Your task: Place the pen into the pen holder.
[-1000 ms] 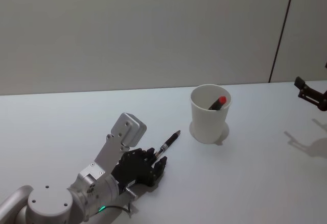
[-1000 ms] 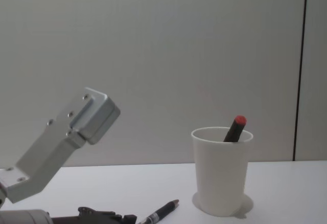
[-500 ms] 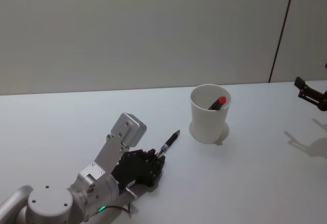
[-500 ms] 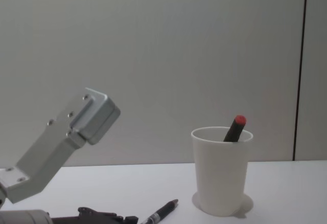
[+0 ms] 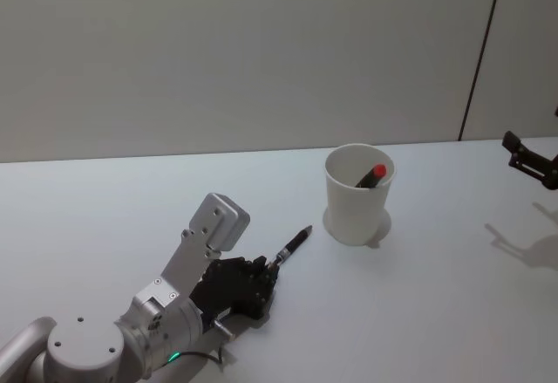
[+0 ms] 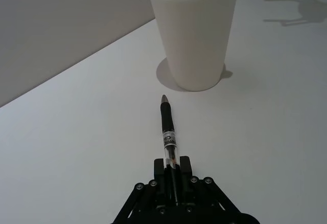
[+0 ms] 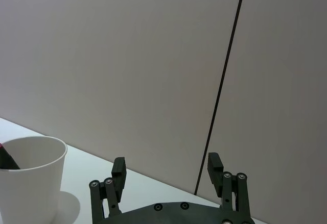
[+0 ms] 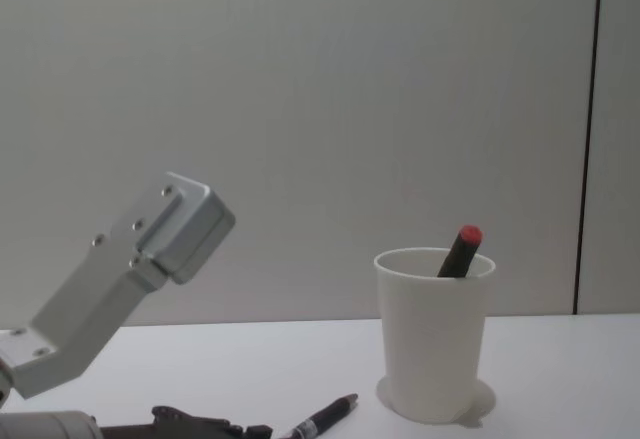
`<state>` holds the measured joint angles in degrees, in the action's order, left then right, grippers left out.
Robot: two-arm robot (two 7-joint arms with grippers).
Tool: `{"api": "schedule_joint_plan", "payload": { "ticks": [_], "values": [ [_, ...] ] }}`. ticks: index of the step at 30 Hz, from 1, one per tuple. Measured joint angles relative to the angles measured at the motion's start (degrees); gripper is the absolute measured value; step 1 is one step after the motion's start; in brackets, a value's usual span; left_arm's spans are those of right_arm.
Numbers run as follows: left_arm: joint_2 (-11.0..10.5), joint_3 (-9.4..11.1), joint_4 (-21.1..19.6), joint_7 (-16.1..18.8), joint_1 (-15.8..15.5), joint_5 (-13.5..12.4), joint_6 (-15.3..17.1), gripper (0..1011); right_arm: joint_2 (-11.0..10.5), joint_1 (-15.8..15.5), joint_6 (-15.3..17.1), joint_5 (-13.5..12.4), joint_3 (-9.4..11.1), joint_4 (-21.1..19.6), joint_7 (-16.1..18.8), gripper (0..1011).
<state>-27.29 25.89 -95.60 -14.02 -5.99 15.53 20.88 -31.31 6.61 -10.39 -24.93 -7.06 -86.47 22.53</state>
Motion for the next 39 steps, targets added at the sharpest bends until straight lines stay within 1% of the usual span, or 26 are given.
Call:
{"api": "schedule_joint_plan", "payload": {
  "ticks": [14,19,29,33,39],
  "values": [
    [0.0,0.0,0.0,0.0,0.0,0.0,0.0,167,0.0,0.0,0.0,0.0,0.0,0.0,0.0,1001],
    [0.3,0.0,0.3,0.0,-0.4,0.0,0.2,169,0.0,0.0,0.0,0.0,0.0,0.0,0.0,1001],
    [1.8,-0.4,3.6,-2.0,-3.0,-1.4,0.6,167,0.0,0.0,0.0,0.0,0.0,0.0,0.0,1002],
    [2.2,-0.7,5.1,-2.9,-4.1,-1.9,0.0,169,0.0,0.0,0.0,0.0,0.0,0.0,0.0,1001],
    [2.3,-2.0,7.4,-4.9,-6.3,-3.2,-2.0,169,0.0,0.0,0.0,0.0,0.0,0.0,0.0,1001]
  ]
}}
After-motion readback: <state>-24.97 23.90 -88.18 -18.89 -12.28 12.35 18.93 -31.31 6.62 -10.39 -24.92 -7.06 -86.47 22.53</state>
